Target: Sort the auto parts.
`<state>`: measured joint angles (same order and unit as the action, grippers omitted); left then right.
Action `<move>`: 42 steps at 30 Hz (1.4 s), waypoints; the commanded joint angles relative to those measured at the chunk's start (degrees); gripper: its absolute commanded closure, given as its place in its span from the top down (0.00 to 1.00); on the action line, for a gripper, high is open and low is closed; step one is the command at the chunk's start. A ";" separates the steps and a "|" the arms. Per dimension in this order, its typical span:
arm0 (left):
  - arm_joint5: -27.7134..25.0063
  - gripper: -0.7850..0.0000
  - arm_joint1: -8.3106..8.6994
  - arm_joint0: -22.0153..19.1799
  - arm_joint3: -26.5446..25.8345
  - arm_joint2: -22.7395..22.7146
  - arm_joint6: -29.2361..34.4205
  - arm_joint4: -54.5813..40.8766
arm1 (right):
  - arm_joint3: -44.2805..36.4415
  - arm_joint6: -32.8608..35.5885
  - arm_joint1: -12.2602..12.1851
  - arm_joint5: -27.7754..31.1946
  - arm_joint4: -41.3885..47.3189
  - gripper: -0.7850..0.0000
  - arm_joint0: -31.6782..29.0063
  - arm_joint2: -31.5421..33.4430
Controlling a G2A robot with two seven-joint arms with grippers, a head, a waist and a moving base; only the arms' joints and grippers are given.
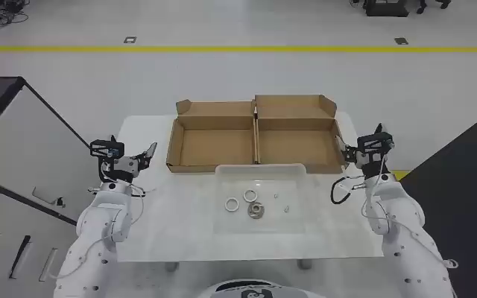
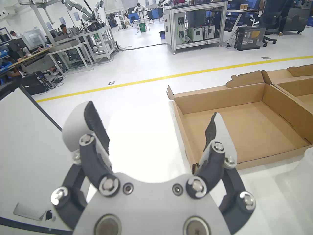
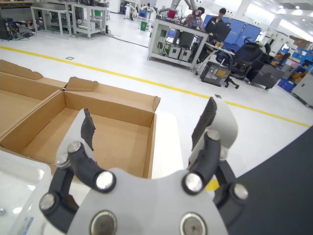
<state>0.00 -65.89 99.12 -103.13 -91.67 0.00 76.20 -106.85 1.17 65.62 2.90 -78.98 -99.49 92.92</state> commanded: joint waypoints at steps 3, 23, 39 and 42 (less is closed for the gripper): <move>0.00 1.00 0.00 0.00 0.00 0.00 0.00 0.00 | -3.73 3.12 -0.30 3.29 -1.30 1.00 -0.62 1.50; 0.00 1.00 0.00 0.00 0.00 0.00 0.00 0.00 | -17.55 22.60 -2.90 35.92 -3.97 1.00 5.30 4.86; 0.00 1.00 0.00 0.00 0.00 0.00 0.00 0.00 | -17.05 46.43 -5.43 53.79 3.86 1.00 20.82 -5.34; 0.00 1.00 0.00 0.00 0.00 0.00 0.00 0.00 | -16.32 45.38 -6.89 54.84 2.27 1.00 22.69 -8.75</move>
<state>0.00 -65.89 99.12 -103.13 -91.67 0.00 76.20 -123.37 46.89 59.18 57.43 -76.24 -77.36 85.12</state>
